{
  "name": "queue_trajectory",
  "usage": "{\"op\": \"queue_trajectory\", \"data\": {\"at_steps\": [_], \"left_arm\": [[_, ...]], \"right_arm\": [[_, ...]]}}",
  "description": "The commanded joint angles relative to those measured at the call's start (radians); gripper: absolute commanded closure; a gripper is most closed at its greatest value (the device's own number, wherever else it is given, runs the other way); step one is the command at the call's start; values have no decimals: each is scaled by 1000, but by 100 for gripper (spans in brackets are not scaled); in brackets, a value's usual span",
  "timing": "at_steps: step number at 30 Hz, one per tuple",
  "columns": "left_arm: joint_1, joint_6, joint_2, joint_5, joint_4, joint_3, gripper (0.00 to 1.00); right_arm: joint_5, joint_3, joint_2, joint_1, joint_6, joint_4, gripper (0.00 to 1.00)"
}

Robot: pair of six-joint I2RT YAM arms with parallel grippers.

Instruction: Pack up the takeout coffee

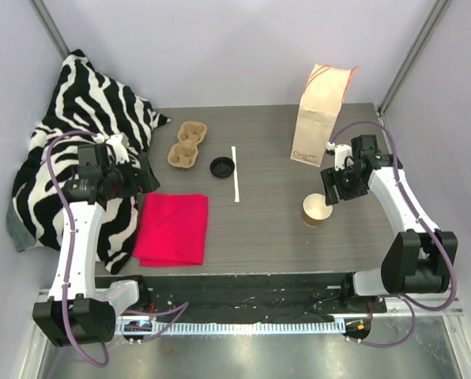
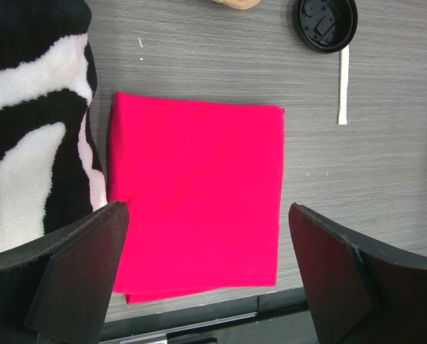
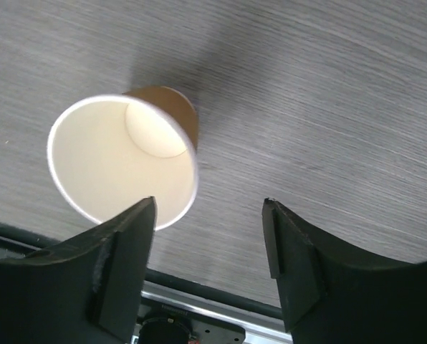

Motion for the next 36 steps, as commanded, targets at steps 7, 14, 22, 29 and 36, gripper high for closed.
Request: {"op": "queue_trajectory", "data": {"at_steps": [7, 14, 22, 29, 36], "left_arm": [[1, -1, -58, -47, 39, -2, 0], [1, 26, -12, -41, -20, 37, 0], [1, 110, 42, -7, -66, 53, 0], [0, 181, 69, 60, -90, 56, 0], [-34, 271, 81, 63, -84, 58, 0]], "right_arm": [[8, -11, 112, 16, 16, 93, 67], [-61, 4, 114, 140, 42, 76, 99], [-93, 76, 145, 347, 102, 145, 99], [-56, 189, 295, 531, 125, 173, 99], [-42, 281, 389, 606, 131, 177, 96]]}}
